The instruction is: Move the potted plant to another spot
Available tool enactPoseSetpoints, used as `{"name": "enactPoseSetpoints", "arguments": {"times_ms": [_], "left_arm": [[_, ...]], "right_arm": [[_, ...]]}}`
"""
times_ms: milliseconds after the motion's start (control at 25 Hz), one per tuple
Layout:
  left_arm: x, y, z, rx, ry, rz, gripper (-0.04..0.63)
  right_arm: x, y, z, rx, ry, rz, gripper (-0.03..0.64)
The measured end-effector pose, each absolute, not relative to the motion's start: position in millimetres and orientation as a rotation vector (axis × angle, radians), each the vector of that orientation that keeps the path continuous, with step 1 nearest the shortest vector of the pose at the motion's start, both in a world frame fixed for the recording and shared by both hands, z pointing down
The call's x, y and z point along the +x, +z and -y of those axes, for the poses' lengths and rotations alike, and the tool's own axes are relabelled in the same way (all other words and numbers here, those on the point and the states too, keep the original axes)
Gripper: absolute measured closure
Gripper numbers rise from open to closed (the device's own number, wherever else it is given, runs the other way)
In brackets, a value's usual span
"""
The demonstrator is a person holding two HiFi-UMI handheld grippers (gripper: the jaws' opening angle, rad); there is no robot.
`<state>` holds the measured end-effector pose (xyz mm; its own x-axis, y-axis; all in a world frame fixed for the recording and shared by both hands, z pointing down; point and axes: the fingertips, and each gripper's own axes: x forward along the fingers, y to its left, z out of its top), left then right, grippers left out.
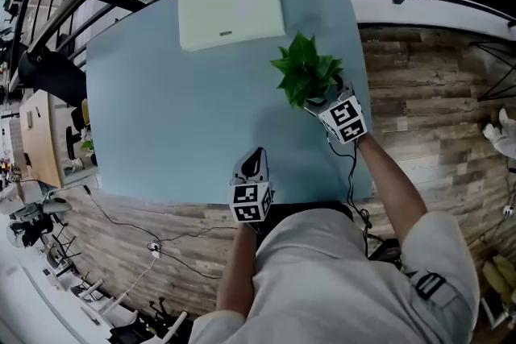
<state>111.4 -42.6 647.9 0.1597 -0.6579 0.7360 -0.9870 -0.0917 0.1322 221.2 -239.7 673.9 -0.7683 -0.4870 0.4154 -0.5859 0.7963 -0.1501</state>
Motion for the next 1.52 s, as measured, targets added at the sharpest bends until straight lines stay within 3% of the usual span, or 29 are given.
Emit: {"name": "enactPoseSetpoints", "arguments": {"times_ms": [960, 1520], "left_arm": [[110.2, 642.5, 40.9, 1.84, 0.655, 1.57, 0.583], [128.6, 611.9, 67.1, 1.962, 0.597, 1.58, 0.583]], "right_arm": [[220.5, 659.5, 220.5, 0.874, 0.405, 2.626, 0.117], [242.3, 598.0, 203.9, 0.949, 0.366, 2.721, 0.117]]}}
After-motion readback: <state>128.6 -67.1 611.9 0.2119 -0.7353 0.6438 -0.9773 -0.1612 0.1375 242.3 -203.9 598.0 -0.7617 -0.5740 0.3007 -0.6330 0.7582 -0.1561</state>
